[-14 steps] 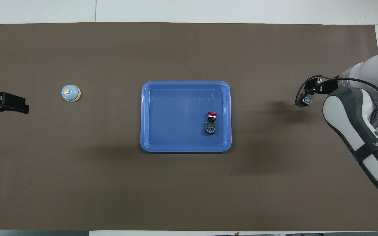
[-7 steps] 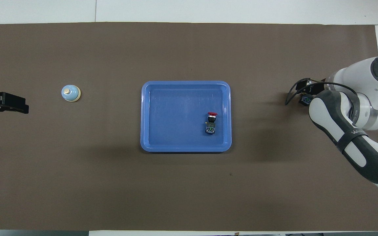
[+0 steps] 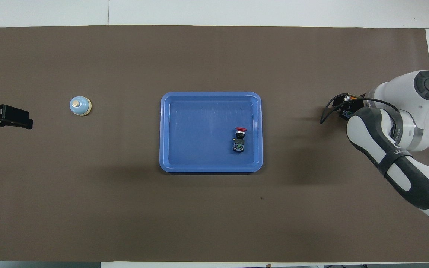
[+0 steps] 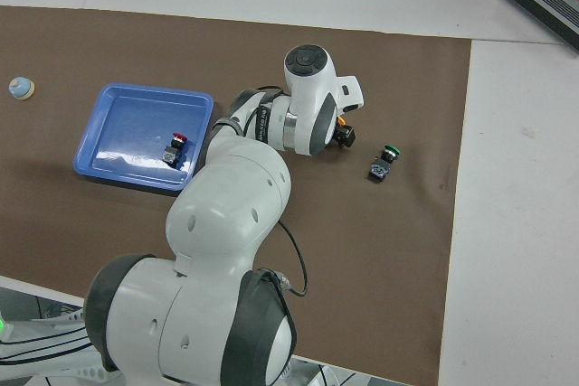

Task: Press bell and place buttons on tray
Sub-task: 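Move the right gripper to the yellow-capped button and grasp it, then carry the yellow button into the blue tray and release it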

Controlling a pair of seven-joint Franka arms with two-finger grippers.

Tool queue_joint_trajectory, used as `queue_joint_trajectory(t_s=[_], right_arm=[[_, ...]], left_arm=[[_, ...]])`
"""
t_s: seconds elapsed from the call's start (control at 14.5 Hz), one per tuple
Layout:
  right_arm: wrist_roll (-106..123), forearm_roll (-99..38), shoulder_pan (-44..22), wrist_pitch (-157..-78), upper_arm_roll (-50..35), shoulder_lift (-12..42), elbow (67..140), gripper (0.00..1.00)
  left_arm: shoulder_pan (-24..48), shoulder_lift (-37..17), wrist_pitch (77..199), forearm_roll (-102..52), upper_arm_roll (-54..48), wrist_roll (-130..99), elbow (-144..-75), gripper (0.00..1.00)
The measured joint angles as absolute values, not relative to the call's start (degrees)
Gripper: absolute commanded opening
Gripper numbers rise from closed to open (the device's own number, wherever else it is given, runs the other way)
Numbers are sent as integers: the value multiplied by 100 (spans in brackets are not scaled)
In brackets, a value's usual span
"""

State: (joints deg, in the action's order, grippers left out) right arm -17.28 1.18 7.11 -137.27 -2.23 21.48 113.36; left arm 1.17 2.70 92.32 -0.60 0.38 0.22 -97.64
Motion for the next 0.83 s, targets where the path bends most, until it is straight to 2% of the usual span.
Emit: queue_joint_trajectory(t_s=[0.07, 0.14, 0.62, 0.83], right_arm=[[-1728, 124, 712, -13719, -222, 2141, 11337, 16], [-1728, 124, 712, -13706, -222, 2117, 11337, 0], [-1728, 127, 690, -13653, -253, 2091, 11323, 0], [-1728, 126, 511, -13168, -295, 2081, 10965, 0]], left_arm=[[117, 270, 9232, -60, 38, 22, -9764, 100], [117, 270, 9232, -60, 38, 22, -9764, 100], [117, 270, 9232, -60, 38, 22, -9764, 100], [117, 270, 9232, -60, 38, 22, -9764, 100]])
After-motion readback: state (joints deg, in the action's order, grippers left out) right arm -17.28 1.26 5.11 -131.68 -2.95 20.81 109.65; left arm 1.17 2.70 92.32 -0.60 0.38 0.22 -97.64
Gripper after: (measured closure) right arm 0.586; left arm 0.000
